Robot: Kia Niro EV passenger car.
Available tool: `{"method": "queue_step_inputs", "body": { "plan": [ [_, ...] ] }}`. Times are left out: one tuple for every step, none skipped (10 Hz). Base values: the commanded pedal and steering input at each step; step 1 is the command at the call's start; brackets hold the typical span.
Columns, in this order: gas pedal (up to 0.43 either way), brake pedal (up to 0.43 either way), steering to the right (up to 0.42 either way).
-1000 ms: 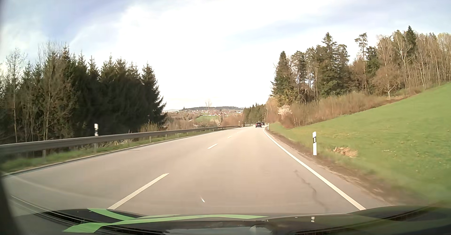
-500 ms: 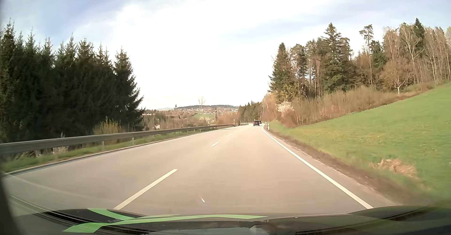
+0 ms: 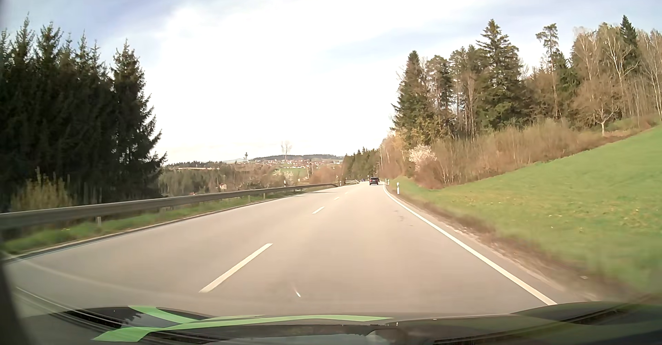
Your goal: Follow the waypoints while adhering to traffic rules and regulations
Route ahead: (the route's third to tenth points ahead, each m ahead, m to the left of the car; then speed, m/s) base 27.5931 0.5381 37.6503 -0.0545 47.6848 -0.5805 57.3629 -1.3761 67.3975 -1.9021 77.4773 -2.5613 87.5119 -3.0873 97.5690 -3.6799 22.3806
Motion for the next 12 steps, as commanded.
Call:
{"method": "queue_step_inputs", "body": {
  "plan": [
    [0.047,0.000,0.005],
    [0.059,0.000,0.005],
    [0.059,0.000,0.005],
    [0.067,0.000,0.005],
    [0.079,0.000,0.005],
    [0.079,0.000,0.005],
    [0.079,0.000,0.005],
    [0.079,0.000,0.006],
    [0.079,0.000,0.006],
    [0.079,0.000,0.006],
    [0.087,0.000,0.006],
    [0.087,0.000,0.005]
  ]
}}
